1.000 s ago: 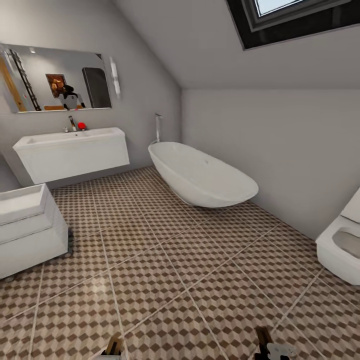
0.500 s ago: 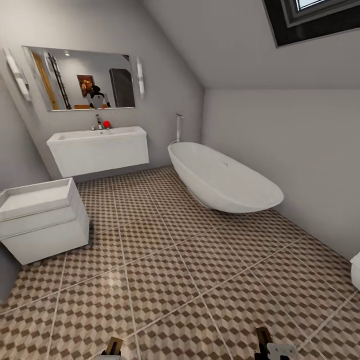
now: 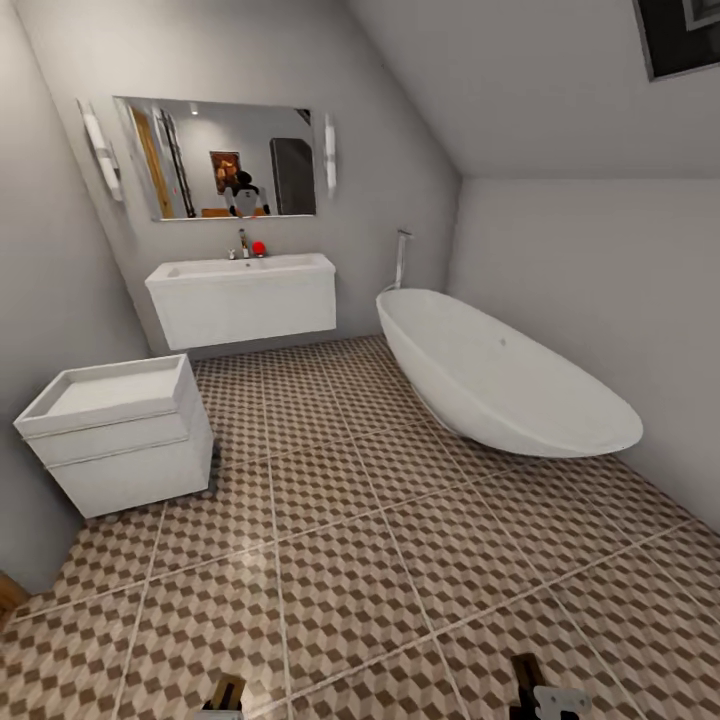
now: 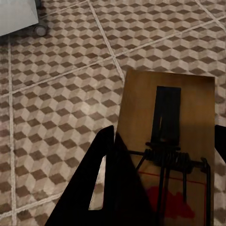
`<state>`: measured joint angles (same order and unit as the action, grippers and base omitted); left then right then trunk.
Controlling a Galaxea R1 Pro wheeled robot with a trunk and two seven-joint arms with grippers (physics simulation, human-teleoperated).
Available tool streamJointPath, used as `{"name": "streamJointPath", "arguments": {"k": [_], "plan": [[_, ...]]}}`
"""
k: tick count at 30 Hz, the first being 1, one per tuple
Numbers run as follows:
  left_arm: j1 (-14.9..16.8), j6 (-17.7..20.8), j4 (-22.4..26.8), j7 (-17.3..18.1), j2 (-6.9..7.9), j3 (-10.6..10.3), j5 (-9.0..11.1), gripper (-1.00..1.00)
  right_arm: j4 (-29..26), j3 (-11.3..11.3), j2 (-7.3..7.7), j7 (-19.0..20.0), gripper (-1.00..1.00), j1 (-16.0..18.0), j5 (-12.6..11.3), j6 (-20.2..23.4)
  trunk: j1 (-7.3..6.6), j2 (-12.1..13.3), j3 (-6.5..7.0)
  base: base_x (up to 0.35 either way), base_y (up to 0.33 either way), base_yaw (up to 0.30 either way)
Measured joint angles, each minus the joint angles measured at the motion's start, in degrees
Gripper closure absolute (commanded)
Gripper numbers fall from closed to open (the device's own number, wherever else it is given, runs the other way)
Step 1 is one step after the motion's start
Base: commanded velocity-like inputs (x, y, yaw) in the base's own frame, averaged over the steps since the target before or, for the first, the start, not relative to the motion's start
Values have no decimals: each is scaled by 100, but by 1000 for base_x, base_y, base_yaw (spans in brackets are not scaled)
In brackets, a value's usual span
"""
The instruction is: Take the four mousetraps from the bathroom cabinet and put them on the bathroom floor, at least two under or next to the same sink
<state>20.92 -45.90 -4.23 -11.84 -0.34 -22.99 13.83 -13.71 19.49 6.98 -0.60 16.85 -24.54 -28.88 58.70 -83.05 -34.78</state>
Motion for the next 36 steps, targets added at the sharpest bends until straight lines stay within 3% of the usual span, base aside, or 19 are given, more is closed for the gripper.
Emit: {"name": "streamJointPath", "arguments": {"k": [20, 36], "plan": [[0, 2, -1, 1, -1, 0, 0, 100, 0, 0, 0, 0, 100, 0, -1, -1, 0, 0, 0, 327, -61, 252], [1, 3, 0, 4, 0, -1, 2, 100, -2, 0, 1, 0, 100, -2, -3, -2, 1, 0, 0, 282, -178, 18]]}}
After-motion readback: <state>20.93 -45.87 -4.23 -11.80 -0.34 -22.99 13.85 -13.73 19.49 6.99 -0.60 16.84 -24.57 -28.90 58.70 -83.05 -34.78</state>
